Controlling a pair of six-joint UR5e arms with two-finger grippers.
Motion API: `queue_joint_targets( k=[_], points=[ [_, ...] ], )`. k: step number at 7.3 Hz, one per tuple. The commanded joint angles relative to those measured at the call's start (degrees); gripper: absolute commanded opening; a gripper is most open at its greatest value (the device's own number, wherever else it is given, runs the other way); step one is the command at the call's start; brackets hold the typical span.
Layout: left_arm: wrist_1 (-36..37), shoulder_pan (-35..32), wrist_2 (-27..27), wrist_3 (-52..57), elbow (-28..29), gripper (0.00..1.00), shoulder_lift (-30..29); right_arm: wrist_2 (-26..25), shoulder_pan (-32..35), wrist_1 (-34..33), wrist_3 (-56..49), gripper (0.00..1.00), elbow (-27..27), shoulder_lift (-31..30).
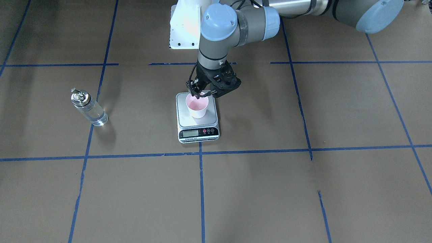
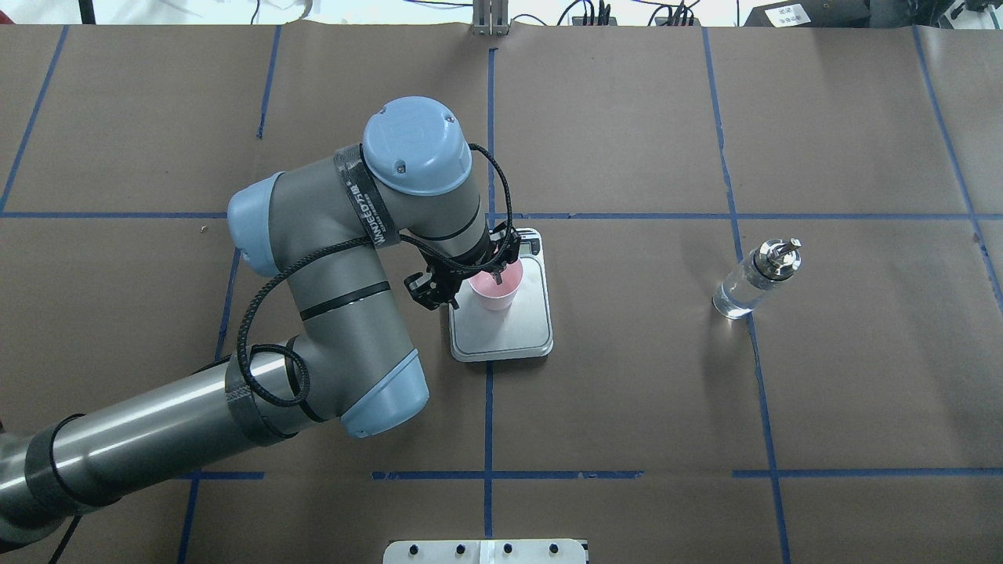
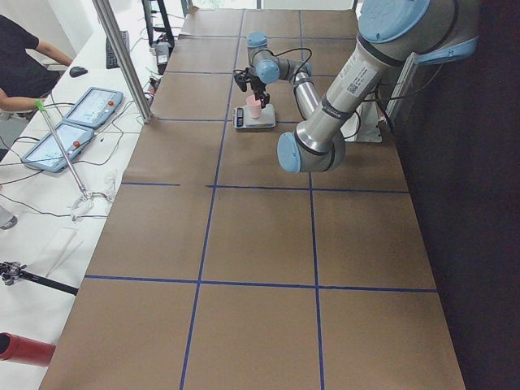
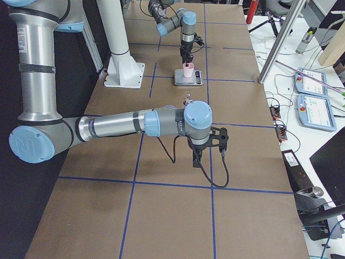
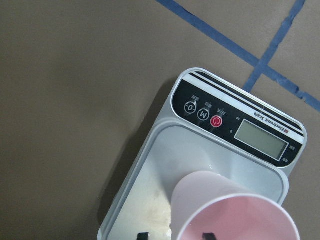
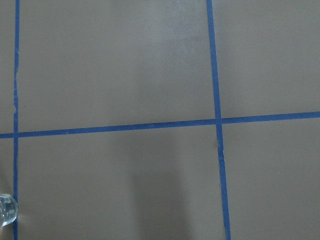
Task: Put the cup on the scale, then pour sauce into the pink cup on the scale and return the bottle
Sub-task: 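Release the cup and withdraw the left gripper while the right arm approaches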
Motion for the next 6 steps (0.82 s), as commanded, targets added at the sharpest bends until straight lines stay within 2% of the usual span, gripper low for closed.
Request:
queue_joint_targets(
  k=[1, 2, 3, 4, 5, 6],
  points=[
    [12.2, -3.2, -0.3, 8.1, -10.3, 1.0, 0.2, 0.1, -0.2, -0.6, 1.0, 1.0, 4.1, 0.0],
    [17.3, -5.2, -0.4, 10.5, -13.7, 1.0, 0.3, 0.1, -1.4, -0.6, 5.3, 1.0, 7.7, -0.1],
    [24.2, -6.7, -0.5, 15.1, -19.8, 1.0, 1.6, -0.5, -5.8, -0.6, 14.2, 1.0, 13.9, -0.2],
    [26.0, -8.6, -0.6, 18.1, -24.7, 1.0, 5.0, -3.3, -10.2, -0.6, 19.7, 1.0, 19.4, -0.2],
    [26.2, -11.4, -1.2, 21.7, -27.2, 1.0, 7.6, -8.5, -15.7, -0.6, 24.9, 1.0, 25.0, -0.9],
    [26.2, -15.2, -2.5, 25.9, -28.5, 1.0, 9.2, -9.0, -19.4, -0.6, 30.2, 1.0, 28.7, -1.1]
  ],
)
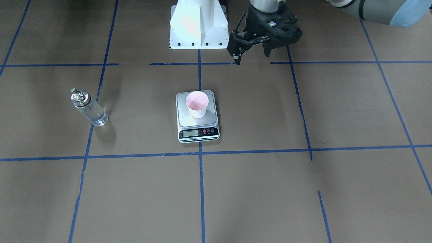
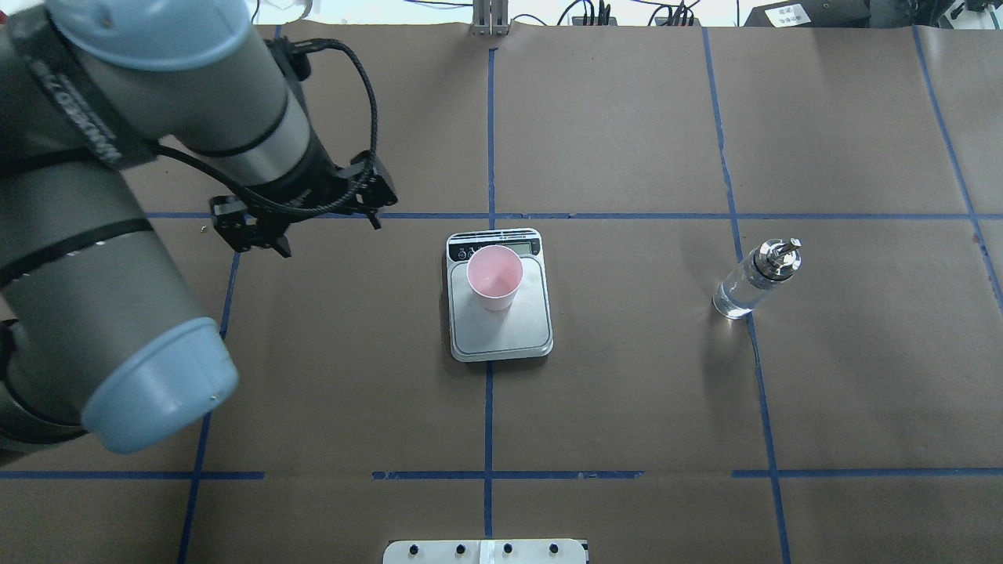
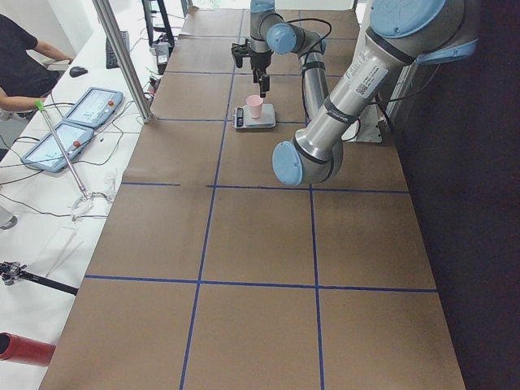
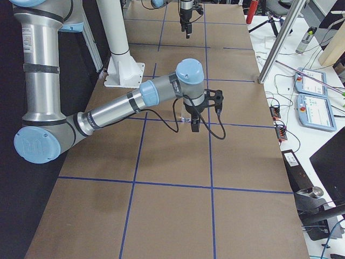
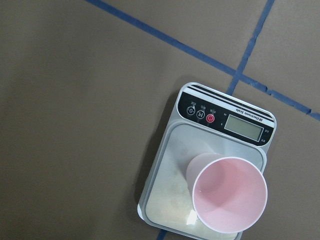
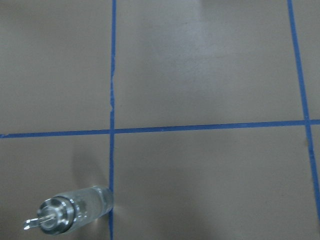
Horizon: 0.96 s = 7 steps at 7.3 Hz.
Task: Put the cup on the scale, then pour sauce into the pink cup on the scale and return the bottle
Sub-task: 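Release the cup and withdraw the left gripper while the right arm approaches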
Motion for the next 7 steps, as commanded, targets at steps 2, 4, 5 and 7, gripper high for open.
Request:
queue_joint_targets(
  k=[2, 4, 5, 7],
  points=[
    [0.7, -8.6, -1.4, 10.2, -3.7, 1.0, 5.0, -9.3, -17.3, 0.0, 20.1, 1.0, 14.2, -2.0],
    [0.6, -9.9, -1.3, 16.4, -4.8, 1.0, 8.3, -9.5, -23.1, 0.3, 22.5, 1.0, 16.4, -1.9],
    [0.7, -12.5, -1.3, 20.2, -4.8, 1.0, 9.2, -14.4, -26.7, 0.5, 23.7, 1.0, 17.3, -2.2],
    [0.8, -15.0, -1.3, 24.1, -4.8, 1.0, 10.4, -34.0, -43.4, 6.5, 38.9, 1.0, 17.6, -4.5]
  ],
)
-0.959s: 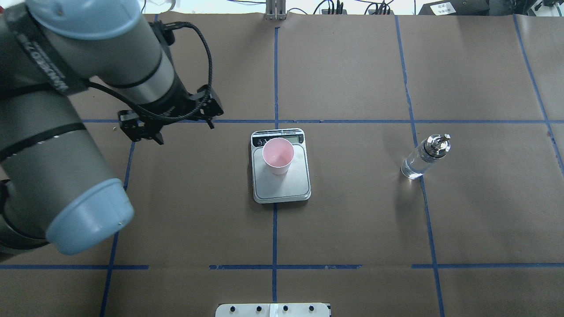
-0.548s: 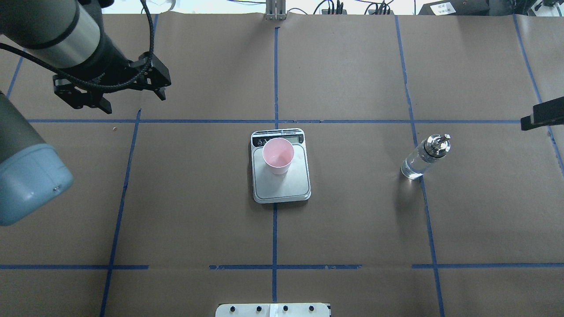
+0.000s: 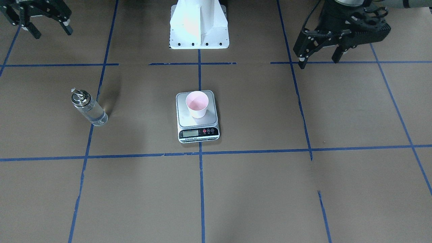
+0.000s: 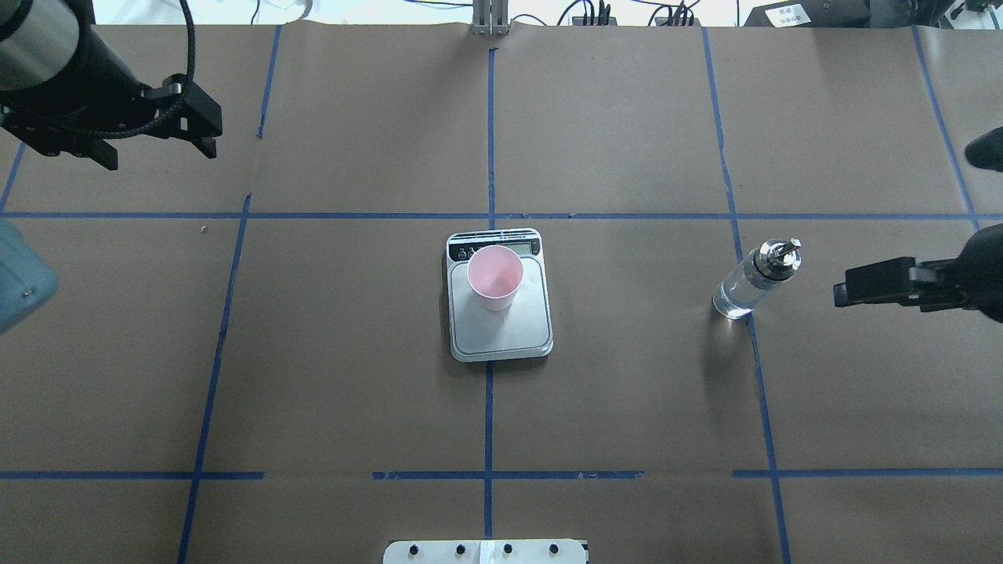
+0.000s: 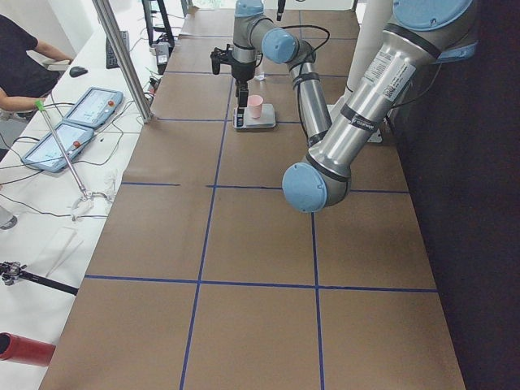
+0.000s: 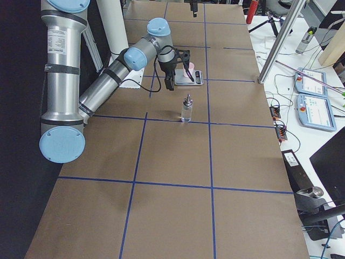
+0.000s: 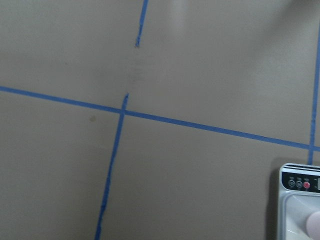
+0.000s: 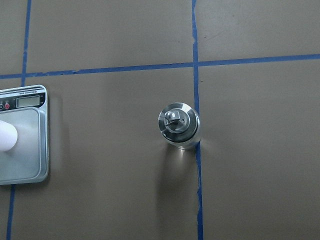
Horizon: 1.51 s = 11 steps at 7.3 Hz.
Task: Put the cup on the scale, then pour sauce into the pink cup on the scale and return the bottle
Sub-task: 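Move the right gripper to the glass bottle and grasp its neck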
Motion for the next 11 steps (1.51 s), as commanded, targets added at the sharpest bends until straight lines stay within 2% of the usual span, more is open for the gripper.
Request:
queue_joint_targets(
  k=[1, 2, 3, 4, 6, 7, 9, 10, 11],
  points=[
    [0.2, -3.1, 0.0, 5.4, 0.0, 1.0, 1.0, -17.1, -13.8, 9.1, 8.8, 1.0, 0.2, -6.1],
    [0.1, -4.4, 0.0, 8.6, 0.0, 1.0, 2.9, -19.7, -15.5, 18.8, 8.9, 1.0, -0.8, -12.9],
    [0.0, -5.1, -0.1, 12.8, 0.0, 1.0, 4.2, -25.3, -17.9, 27.7, 9.0, 1.0, -4.6, -15.7],
    [0.0, -6.4, -0.3, 17.5, 0.0, 1.0, 5.5, -30.7, -20.3, 32.1, 9.0, 1.0, -8.5, -15.8],
    [0.0, -13.2, -0.9, 37.9, 0.6, 1.0, 11.0, -38.9, -23.6, 40.3, 9.0, 1.0, -14.7, -15.8],
    [-0.2, -16.3, -0.8, 49.9, 2.5, 1.0, 13.1, -43.2, -25.3, 43.9, 9.0, 1.0, -17.8, -15.7],
    [-2.6, -22.4, -0.5, 70.4, 4.1, 1.0, 18.0, -48.7, -27.1, 47.1, 8.4, 1.0, -21.9, -14.3],
    [-5.4, -25.1, -0.5, 74.9, 5.0, 1.0, 21.5, -50.2, -27.6, 47.3, 8.3, 1.0, -23.1, -13.6],
    [-12.4, -26.7, -1.0, 75.1, 9.3, 1.0, 25.4, -52.3, -28.0, 47.3, 8.2, 1.0, -24.3, -11.7]
  ],
)
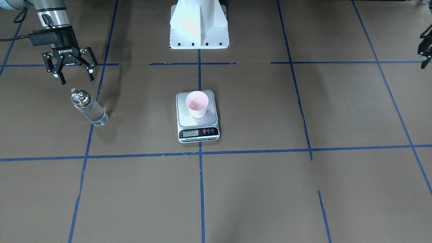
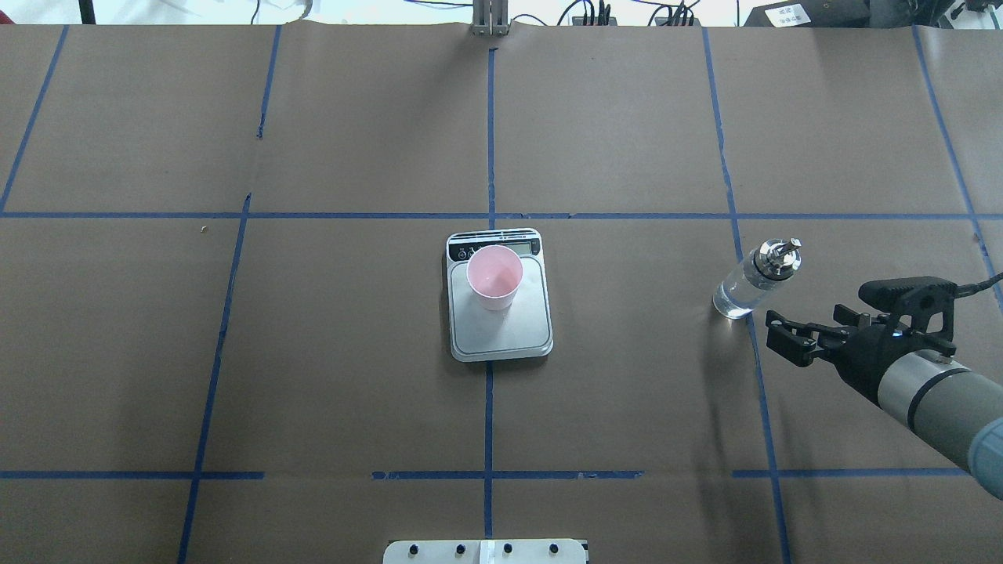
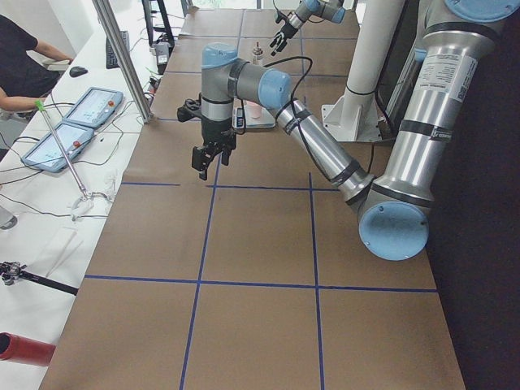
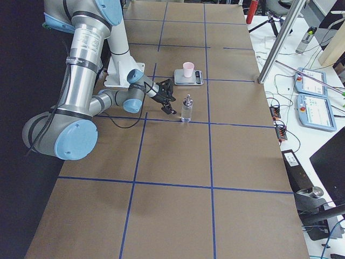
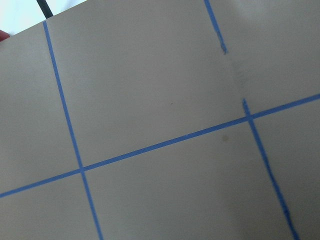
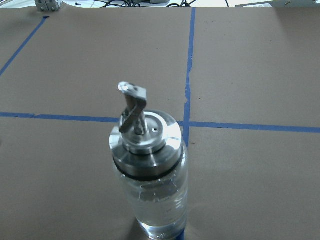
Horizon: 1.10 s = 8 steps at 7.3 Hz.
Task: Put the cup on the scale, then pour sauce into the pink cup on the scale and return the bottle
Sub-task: 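Move the right gripper to the glass bottle and grasp its neck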
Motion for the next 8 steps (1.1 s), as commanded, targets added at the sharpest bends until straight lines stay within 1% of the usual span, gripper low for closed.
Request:
queue_joint_targets(
  k=[1, 2, 3, 4, 6, 8],
  points=[
    [-12.0, -2.7, -2.1, 3.0, 4.9, 1.0, 7.8, -3.1, -0.7, 0.4, -0.3, 1.0, -2.7, 2.6],
    [-15.0, -2.7, -3.3, 2.8, 6.3, 1.0, 8.7, -4.0, -0.8, 0.4, -0.5, 1.0, -4.0, 3.9],
    [-18.1, -3.0, -3.3, 2.9, 9.3, 1.0, 8.8, -5.3, -0.8, 0.4, -1.6, 1.0, -5.3, 5.6],
    [-18.9, -3.1, -3.3, 2.9, 9.9, 1.0, 8.8, -5.7, -0.8, 0.4, -2.2, 1.0, -6.5, 6.9],
    [-18.8, -2.9, -3.2, 2.9, 9.3, 1.0, 8.2, -5.8, -0.8, 0.9, -2.2, 1.0, -8.7, 7.6],
    [-19.2, -2.9, -3.0, 3.2, 11.2, 1.0, 8.8, -6.8, -0.8, 1.1, -2.2, 1.0, -9.9, 7.7]
  ],
)
